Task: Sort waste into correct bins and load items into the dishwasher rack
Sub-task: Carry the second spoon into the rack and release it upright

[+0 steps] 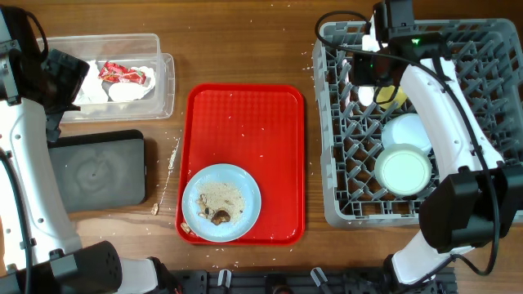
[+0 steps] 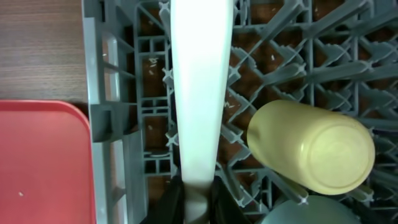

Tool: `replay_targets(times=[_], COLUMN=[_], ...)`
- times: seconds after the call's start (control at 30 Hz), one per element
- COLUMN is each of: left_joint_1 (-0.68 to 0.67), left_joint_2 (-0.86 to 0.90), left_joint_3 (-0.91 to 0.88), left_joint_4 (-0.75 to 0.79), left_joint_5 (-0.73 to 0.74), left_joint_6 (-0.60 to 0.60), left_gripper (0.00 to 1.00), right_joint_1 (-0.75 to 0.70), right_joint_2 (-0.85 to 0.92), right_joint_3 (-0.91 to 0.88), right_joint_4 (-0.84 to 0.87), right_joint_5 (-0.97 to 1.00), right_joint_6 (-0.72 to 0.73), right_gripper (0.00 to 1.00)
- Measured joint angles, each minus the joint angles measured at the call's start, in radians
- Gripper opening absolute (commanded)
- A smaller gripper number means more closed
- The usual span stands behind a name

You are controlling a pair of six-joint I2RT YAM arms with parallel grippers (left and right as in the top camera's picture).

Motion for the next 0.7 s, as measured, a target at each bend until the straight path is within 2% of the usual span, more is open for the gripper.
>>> replay_targets(times=[0.13,0.23,0.43,0.63,0.7], left_joint_1=[0.0,0.0,0.0,0.0,0.0], left_joint_2=[0.0,0.0,0.0,0.0,0.0], left_joint_3=[0.0,0.0,0.0,0.0,0.0], left_joint_4=[0.0,0.0,0.0,0.0,0.0], left_joint_5=[0.0,0.0,0.0,0.0,0.001], left_joint_6=[0.0,0.0,0.0,0.0,0.0], left_gripper=[1.0,1.0,1.0,1.0,1.0], right_joint_1=[0.0,0.0,0.0,0.009,0.033], right_joint_2=[0.015,0.026,0.011,-0.349,-0.477], right_joint_3=[0.0,0.0,0.0,-0.014,-0.09], right_joint_4=[0.0,-0.013,-0.098,-0.167,-0.145], right_joint_5=[0.026,0.033,-0.055,-0.096,-0.099], right_joint_6=[-0.006,-0.009,0.102,0.194,0.218], right_gripper=[0.3,0.3,0.29,0.29,0.29])
